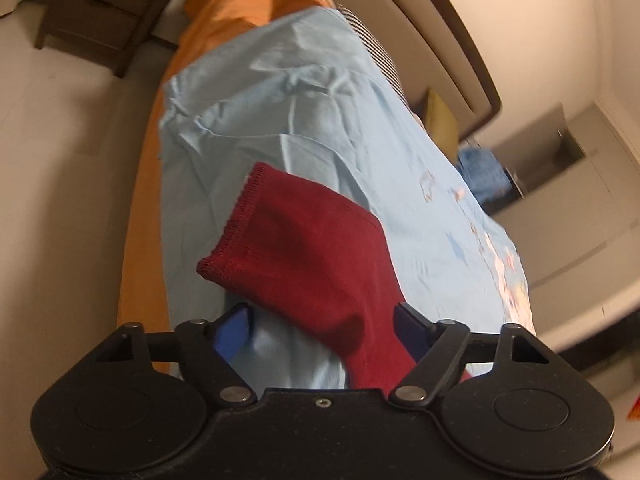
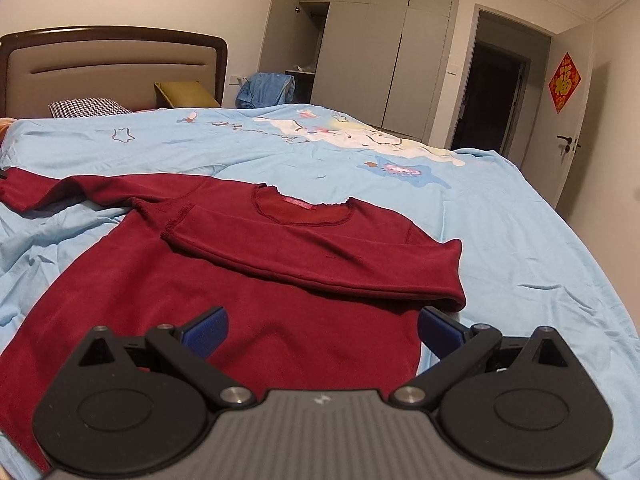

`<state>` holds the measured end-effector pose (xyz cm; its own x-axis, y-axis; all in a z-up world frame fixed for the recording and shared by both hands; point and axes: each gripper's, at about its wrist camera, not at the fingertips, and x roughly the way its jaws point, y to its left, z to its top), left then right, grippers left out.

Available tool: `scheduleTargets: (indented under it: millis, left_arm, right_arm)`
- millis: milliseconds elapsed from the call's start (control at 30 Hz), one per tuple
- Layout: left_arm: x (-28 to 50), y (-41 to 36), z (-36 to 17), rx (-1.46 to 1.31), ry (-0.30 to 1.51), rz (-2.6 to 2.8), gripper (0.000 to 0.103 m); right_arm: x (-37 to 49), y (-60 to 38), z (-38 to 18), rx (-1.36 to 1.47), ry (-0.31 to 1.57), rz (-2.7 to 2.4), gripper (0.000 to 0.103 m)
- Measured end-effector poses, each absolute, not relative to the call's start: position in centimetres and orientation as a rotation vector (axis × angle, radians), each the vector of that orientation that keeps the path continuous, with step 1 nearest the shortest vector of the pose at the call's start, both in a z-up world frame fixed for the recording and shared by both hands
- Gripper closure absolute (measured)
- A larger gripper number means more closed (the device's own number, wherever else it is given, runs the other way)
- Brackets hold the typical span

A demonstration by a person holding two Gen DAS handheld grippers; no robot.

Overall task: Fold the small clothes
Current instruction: 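Grasp the cuff of the other sleeve with the left tool, then lay the held sleeve across the sweater body and open the left tool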

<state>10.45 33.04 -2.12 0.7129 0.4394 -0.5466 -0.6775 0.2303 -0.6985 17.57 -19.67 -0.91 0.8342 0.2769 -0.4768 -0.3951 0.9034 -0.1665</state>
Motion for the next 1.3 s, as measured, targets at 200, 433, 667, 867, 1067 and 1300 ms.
scheduleTargets:
  millis: [200,433,667,867,1067,1300]
  left_arm:
    - [9.9,32.9,-2.7,-1.158,0.185,0.886,0.058]
    - [11.3,31.4,-0.9,-0.999,0.185,0.982,0.085]
    - [13.5,30.3,1.8,-0.774,0.181,0.995,0.098]
    - [17.3,29.0,6.7,-0.47,0.186,0.884,0.098]
    - [21.7,24.5,10.7,-0.275,0.151,0.66,0.098]
    - [26.9,16.7,12.4,-0.165,0.148,0.349,0.098]
  right_arm:
    - [17.4,-20.1,-1.3,-0.253,0.482,0.342,0.0]
    - [17.4,-20.3,-1.6,-0.234,0.494,0.349,0.0]
    - [17.4,-20.7,-1.9,-0.216,0.499,0.35,0.0]
    - [17.7,-21.7,-1.7,-0.207,0.484,0.334,0.0]
    - [18.6,-22.9,-1.7,-0.176,0.474,0.307,0.0]
    - [19.2,-24.1,-1.7,-0.161,0.467,0.289,0.0]
